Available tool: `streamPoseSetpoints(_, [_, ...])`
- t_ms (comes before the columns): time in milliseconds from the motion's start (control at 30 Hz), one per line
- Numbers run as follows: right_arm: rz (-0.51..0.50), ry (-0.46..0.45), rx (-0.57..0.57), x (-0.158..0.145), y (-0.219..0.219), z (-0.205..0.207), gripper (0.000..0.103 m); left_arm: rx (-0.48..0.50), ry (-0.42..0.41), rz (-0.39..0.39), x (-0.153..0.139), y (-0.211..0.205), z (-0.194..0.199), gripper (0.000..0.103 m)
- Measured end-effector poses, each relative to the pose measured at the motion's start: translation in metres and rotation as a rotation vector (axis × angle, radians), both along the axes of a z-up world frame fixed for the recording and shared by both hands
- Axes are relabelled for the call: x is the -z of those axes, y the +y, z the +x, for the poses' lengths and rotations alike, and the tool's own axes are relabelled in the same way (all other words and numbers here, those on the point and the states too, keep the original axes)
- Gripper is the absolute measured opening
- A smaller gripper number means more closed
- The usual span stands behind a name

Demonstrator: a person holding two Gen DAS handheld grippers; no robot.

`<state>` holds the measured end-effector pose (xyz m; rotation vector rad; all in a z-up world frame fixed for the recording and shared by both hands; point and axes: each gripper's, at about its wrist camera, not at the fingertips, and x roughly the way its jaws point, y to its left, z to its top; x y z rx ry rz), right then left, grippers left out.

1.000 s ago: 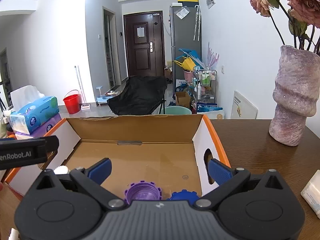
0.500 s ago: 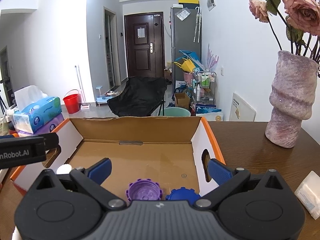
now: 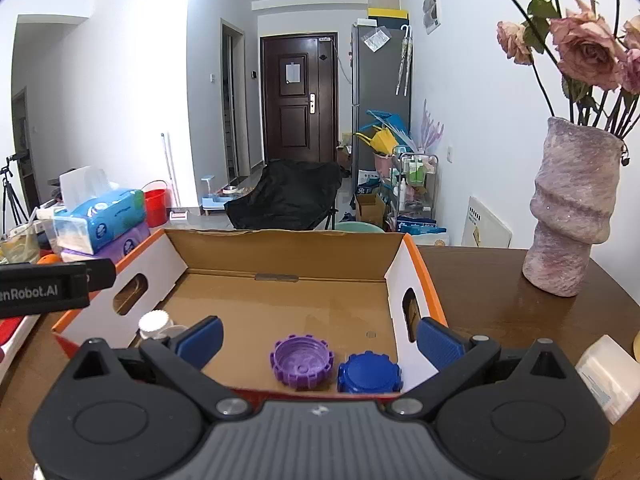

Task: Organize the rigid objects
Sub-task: 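Withdraw both open tools from the box toward the items on the table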

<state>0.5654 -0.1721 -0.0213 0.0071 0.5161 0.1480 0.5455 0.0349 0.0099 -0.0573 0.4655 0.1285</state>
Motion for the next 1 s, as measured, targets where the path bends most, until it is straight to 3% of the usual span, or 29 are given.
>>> streamPoseSetpoints(1000, [-0.022, 0.019, -0.039, 0.004, 0.016, -0.113, 0.103, 0.024, -0.054, 0.023, -0.003, 0.022, -0.120, 0.103])
